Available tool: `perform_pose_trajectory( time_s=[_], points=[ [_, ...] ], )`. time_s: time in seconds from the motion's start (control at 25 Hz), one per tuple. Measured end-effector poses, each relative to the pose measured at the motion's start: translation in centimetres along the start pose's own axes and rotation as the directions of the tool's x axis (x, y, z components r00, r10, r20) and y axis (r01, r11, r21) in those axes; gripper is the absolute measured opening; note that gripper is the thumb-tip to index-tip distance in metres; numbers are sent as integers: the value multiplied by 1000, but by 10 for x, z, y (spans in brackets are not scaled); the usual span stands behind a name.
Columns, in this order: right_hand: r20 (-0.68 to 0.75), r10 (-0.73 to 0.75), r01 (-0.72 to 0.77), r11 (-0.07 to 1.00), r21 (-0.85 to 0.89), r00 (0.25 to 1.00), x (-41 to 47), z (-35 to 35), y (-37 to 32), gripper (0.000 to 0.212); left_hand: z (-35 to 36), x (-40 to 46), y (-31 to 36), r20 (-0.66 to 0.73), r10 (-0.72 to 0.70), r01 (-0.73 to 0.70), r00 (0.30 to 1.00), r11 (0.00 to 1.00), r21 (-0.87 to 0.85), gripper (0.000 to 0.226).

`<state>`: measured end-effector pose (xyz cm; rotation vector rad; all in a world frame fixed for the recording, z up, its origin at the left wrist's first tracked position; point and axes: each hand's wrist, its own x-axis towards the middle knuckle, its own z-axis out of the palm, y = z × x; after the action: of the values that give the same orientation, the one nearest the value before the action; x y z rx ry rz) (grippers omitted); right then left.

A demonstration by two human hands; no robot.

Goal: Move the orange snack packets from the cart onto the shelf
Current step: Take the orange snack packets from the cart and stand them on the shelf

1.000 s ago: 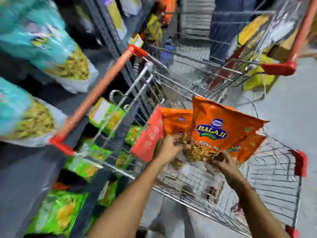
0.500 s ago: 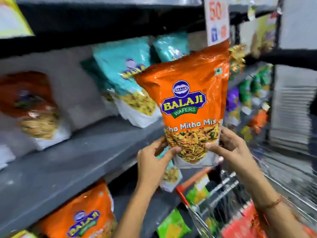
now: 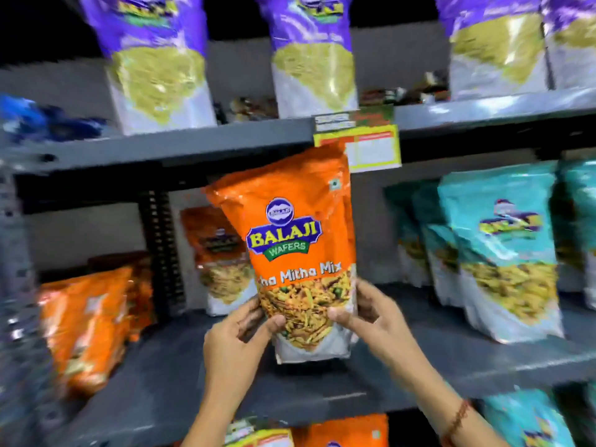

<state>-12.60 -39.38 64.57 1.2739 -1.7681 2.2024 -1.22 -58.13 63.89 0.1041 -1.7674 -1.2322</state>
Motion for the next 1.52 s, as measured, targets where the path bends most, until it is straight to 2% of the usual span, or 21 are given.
perform_pose_trajectory(
  time_s=[0.12, 0.24, 0.48, 0.72, 0.92, 1.04, 1.16, 1.28, 1.4, 1.52],
  points=[
    [87, 49, -52, 998, 32, 995, 34, 54, 25, 33, -49, 24, -27, -58, -10, 17, 998, 992, 123, 35],
    [164, 98, -109, 992, 62, 982, 69, 103, 51, 29, -87, 55, -48, -89, -10, 28, 996, 978, 208, 36],
    [294, 181, -213, 974, 79, 938, 119, 165, 91, 25, -132, 92, -88, -131, -41, 86, 991, 928, 361, 25],
    [396, 267, -346, 927, 144, 879, 146, 197, 136, 48, -151, 106, -114, -220, -98, 201, 971, 831, 519, 59],
    [444, 274, -369, 919, 141, 853, 155, 204, 152, 52, -152, 111, -116, -221, -75, 200, 972, 758, 620, 60],
    [463, 275, -366, 923, 119, 843, 153, 201, 150, 57, -151, 111, -119, -212, -70, 191, 975, 755, 627, 62],
    [448, 301, -355, 934, 40, 842, 148, 197, 143, 66, -149, 109, -117, -216, -97, 214, 972, 751, 624, 61],
    [400, 343, -355, 934, -46, 850, 142, 186, 125, 86, -146, 102, -104, -257, -68, 219, 964, 748, 626, 61],
    [180, 254, -250, 967, -44, 950, 136, 168, 93, 77, -131, 89, -80, -306, 66, 116, 950, 835, 538, 59],
    [-90, 45, -41, 998, 54, 995, 112, 147, 52, 59, -82, 77, -48, -250, 140, -62, 958, 953, 297, 51]
  ],
)
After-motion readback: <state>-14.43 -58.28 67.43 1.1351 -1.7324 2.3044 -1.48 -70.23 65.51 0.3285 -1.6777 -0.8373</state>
